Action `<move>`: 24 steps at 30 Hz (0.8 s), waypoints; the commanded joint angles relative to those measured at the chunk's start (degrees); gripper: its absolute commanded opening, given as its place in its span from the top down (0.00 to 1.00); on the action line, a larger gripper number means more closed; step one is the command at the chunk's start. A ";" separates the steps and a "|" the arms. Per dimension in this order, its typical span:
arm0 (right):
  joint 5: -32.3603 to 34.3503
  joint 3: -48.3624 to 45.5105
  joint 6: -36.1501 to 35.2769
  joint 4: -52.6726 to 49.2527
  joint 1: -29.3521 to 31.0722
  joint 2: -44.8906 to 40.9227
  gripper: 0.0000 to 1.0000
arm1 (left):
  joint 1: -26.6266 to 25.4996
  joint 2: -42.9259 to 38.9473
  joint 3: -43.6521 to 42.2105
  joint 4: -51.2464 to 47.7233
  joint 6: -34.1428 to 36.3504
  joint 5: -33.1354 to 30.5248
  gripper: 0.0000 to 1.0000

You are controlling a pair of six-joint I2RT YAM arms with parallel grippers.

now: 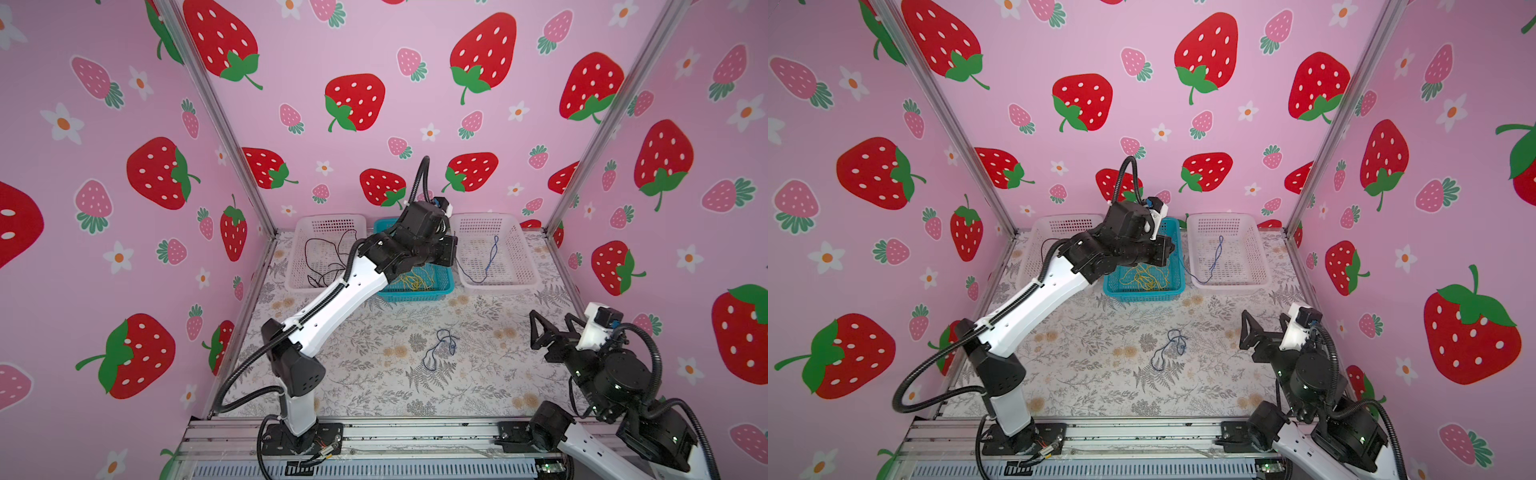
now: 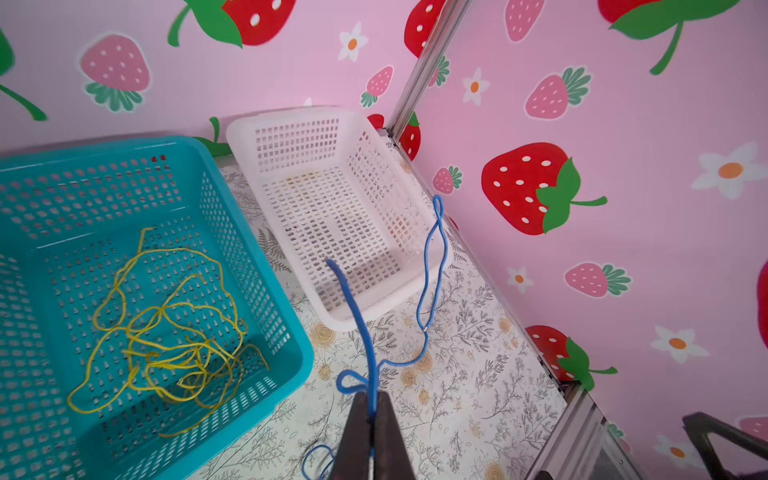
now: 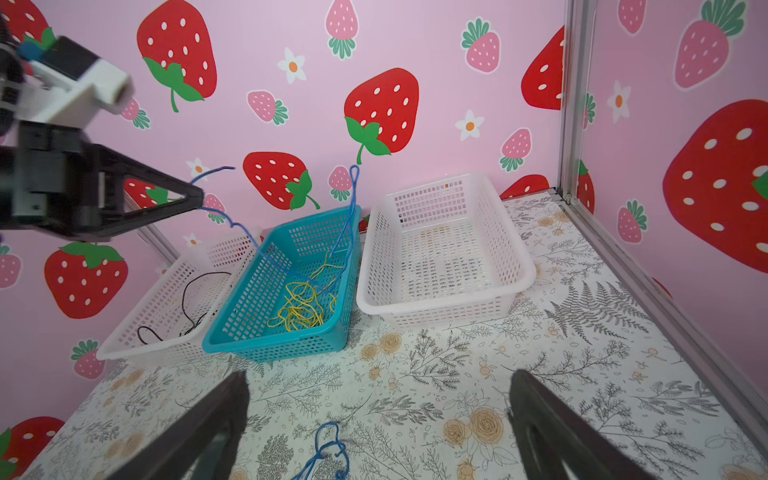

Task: Untangle the cables
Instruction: 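Carry the blue wire with the left gripper into the empty white basket and release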

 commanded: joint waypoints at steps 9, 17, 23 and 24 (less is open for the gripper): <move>-1.31 1.99 2.04 -3.00 0.05 -2.09 0.01 | 1.54 23.22 22.31 0.05 -1.42 5.50 1.00; -2.84 0.39 1.95 -2.15 0.03 -3.26 0.01 | 1.78 30.80 25.42 4.77 -5.08 8.41 0.96; -3.68 0.01 1.79 -1.84 0.08 -3.10 0.01 | 1.85 30.99 26.18 6.70 -5.77 8.67 0.79; -4.13 -0.01 1.61 -1.69 0.00 -2.92 0.01 | 1.83 30.66 26.18 6.90 -5.63 8.73 0.76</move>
